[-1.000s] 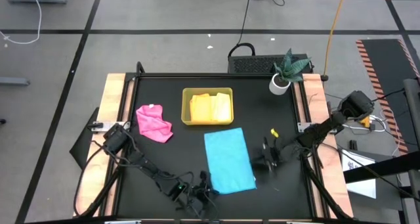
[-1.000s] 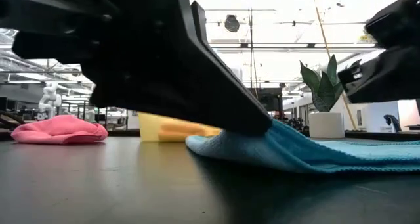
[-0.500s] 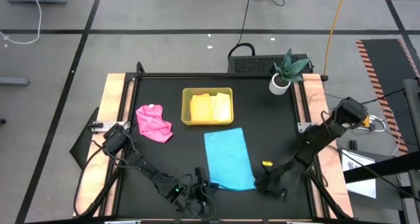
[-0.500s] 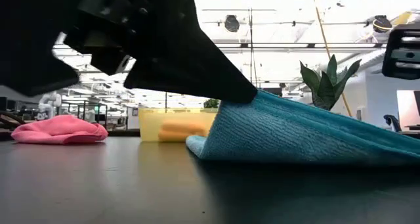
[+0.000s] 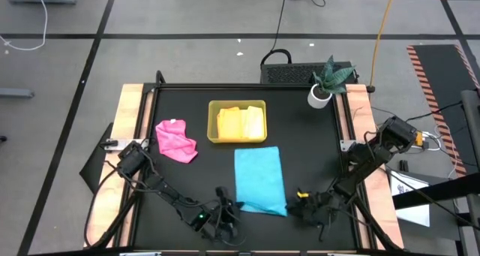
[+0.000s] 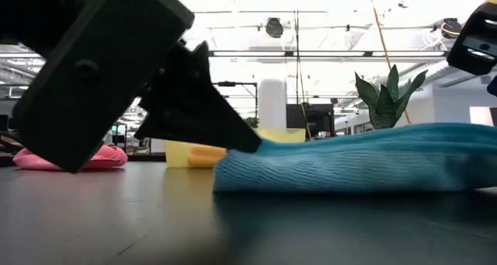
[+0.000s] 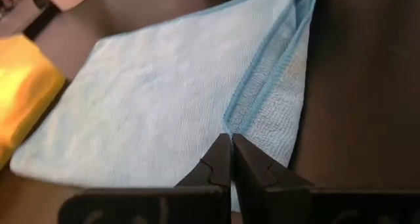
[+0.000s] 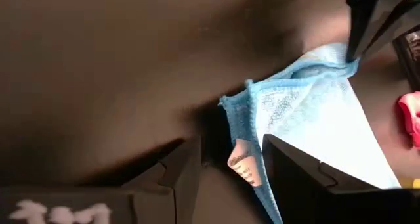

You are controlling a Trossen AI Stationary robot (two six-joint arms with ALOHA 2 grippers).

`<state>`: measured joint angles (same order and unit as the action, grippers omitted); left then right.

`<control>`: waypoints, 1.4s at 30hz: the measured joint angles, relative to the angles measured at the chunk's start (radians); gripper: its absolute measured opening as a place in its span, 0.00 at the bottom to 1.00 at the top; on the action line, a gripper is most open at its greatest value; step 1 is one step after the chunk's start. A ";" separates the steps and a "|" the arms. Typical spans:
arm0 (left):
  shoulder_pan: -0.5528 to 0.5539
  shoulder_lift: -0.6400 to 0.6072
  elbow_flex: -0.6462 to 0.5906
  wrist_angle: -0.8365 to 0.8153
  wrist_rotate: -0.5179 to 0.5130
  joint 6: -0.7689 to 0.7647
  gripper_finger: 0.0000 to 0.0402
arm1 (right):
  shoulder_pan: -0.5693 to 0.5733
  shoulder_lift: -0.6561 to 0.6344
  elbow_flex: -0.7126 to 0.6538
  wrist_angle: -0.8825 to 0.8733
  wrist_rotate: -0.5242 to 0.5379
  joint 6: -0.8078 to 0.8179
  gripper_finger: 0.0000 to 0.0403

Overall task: Fold microfiber towels
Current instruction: Fold the blue microfiber cloth

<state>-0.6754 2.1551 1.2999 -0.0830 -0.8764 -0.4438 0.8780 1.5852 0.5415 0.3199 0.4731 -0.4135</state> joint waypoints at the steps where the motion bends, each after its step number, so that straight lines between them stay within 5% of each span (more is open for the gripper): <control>1: 0.000 0.000 0.000 -0.014 0.000 -0.022 0.01 | 0.000 0.000 0.000 0.007 0.000 0.000 0.39; 15: 0.003 0.000 0.000 -0.033 -0.023 -0.068 0.04 | -0.041 0.007 0.000 0.104 -0.002 0.080 0.52; 21: 0.003 0.000 0.000 -0.033 -0.023 -0.069 0.02 | -0.030 0.109 0.000 0.218 0.023 0.090 0.51; 27: 0.002 0.000 0.000 -0.032 -0.023 -0.083 0.05 | -0.025 0.149 0.000 0.305 0.108 0.130 0.39; 35: -0.002 0.000 0.000 -0.016 0.015 -0.086 0.05 | 0.004 0.124 -0.001 0.259 0.135 0.190 0.03; 42: -0.041 -0.001 0.000 0.220 0.150 0.034 0.03 | 0.074 0.058 -0.002 0.265 0.124 0.336 0.02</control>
<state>-0.7168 2.1544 1.2999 0.1367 -0.7260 -0.4098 0.9523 1.6430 0.5400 0.5847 0.5976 -0.0775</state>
